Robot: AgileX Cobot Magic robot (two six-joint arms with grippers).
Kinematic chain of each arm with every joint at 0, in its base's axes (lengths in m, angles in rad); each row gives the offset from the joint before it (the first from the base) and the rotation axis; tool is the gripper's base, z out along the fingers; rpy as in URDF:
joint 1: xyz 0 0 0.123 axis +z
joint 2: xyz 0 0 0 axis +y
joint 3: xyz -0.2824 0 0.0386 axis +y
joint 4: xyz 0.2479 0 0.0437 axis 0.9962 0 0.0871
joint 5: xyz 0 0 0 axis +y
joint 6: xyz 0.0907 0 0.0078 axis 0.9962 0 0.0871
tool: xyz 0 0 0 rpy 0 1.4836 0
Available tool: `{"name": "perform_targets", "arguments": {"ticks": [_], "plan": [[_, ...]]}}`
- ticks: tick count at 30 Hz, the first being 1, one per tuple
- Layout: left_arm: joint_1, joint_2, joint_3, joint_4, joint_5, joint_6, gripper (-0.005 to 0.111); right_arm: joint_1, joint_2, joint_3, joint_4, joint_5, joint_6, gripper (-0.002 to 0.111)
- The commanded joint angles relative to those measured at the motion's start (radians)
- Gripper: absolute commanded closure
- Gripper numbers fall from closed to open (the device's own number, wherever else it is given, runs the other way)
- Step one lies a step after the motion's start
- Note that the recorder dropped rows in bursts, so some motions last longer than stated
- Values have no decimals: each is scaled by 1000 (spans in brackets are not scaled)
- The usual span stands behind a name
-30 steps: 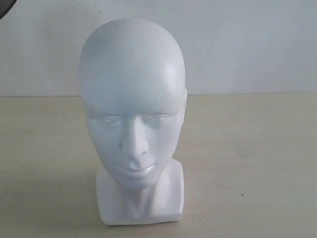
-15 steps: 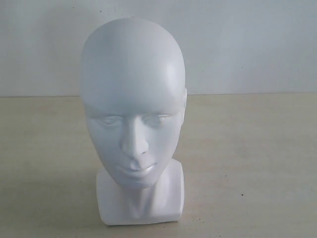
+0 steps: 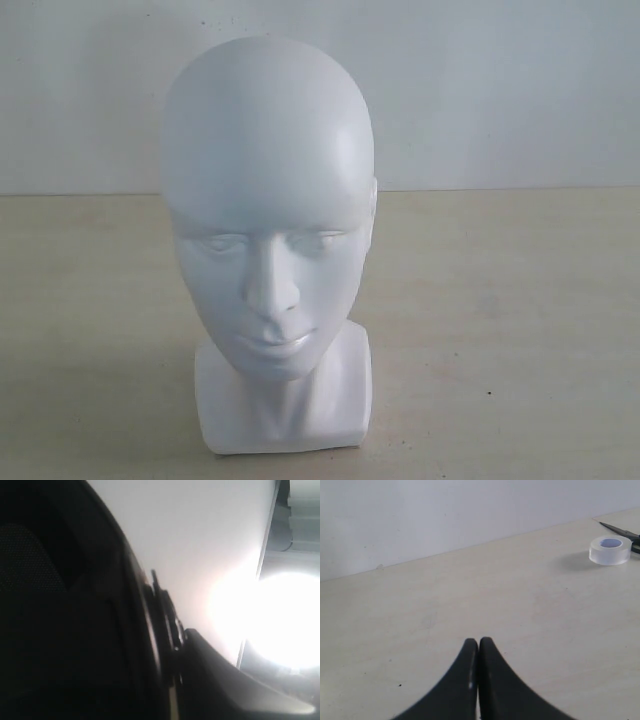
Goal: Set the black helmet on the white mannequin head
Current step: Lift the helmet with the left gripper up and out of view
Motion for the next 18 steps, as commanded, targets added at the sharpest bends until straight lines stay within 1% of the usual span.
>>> {"name": "perform_targets", "arguments": {"ticks": [1, 4, 7, 10, 12, 13, 18], "plan": [[0, -14, -73, -54, -34, 45, 102, -7, -6, -1, -5, -16, -5, 108], [0, -16, -106, -54, -3, 27, 102, -7, -6, -1, -5, -16, -5, 108], [0, -21, -123, -54, -1, -6, 102, -7, -6, -1, -5, -16, -5, 108], [0, -42, -128, 49, -56, -71, 102, -7, -6, -1, -5, -16, -5, 108], [0, -45, -132, 127, -100, -178, 102, -7, -6, -1, -5, -16, -5, 108], [0, -48, -144, 188, -124, -271, 102, -7, -6, -1, -5, -16, -5, 108], [0, -48, -204, 451, -208, -569, 102, -7, -6, -1, -5, -16, -5, 108]]}}
